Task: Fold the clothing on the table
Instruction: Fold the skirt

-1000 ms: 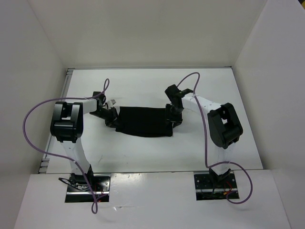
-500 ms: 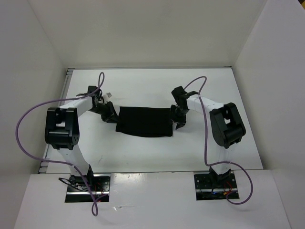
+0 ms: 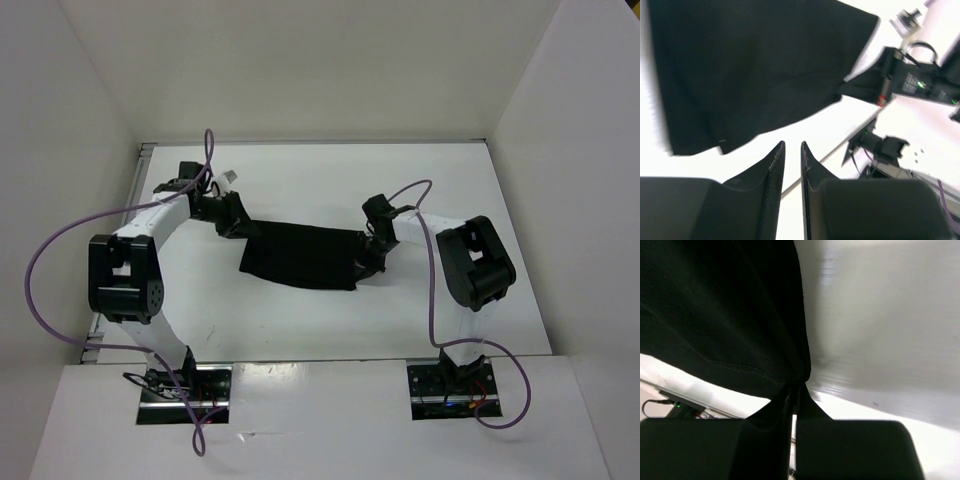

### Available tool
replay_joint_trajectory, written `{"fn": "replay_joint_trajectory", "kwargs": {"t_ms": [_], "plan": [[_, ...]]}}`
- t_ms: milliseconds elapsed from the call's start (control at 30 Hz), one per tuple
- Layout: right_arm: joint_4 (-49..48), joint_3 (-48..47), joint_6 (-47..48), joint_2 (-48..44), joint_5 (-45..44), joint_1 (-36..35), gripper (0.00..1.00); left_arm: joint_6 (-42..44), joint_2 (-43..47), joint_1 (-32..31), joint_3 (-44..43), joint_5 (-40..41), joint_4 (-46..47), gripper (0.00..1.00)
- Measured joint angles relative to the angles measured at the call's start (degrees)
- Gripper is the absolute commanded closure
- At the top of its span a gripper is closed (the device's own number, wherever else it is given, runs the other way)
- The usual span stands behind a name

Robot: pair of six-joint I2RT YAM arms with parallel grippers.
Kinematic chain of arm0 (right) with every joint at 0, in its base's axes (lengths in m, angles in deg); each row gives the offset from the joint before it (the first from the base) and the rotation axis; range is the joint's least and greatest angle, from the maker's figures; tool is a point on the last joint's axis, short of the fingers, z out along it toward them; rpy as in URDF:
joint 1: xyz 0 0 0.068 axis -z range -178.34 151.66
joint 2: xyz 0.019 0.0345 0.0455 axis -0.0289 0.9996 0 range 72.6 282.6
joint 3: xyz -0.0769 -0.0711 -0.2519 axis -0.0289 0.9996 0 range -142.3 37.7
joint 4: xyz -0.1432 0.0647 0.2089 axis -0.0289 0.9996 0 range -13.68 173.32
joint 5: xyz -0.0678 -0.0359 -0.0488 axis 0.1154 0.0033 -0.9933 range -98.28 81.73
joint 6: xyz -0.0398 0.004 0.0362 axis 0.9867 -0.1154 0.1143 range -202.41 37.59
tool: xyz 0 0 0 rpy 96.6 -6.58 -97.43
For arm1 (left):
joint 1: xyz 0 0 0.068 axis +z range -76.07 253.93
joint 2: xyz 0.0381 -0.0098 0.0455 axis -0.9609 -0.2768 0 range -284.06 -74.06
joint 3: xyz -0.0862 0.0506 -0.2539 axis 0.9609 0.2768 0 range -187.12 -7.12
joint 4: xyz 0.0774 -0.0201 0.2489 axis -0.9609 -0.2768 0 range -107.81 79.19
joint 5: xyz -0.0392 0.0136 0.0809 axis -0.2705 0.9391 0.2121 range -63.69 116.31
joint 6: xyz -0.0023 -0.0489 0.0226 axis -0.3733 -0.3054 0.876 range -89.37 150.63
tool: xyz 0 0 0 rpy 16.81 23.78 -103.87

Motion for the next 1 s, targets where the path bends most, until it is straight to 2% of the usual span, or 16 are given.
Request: {"fn": "replay_joint_trajectory", "kwargs": {"t_ms": [267, 467, 700, 1000], "plan": [[0.0, -0.4, 0.1, 0.0, -0.5, 0.0, 1.0, -0.1, -6.6, -8.1, -3.7, -5.8, 2.2, 0.74], [0.6, -1.1, 1.6, 0.0, -1.8, 0.0, 1.0, -2.5, -15.4, -12.4, -8.6, -5.4, 4.1, 0.79], [1.1, -1.3, 2.3, -0.2, -2.4, 0.0, 1.0, -5.0, -21.3, -15.1, -15.9, 6.6, 5.2, 0.79], [1.7, -1.5, 2.7, -0.4, -2.6, 0.0, 1.0, -4.3, -24.7, -24.9, -24.7, 21.4, 3.5, 0.79]]}}
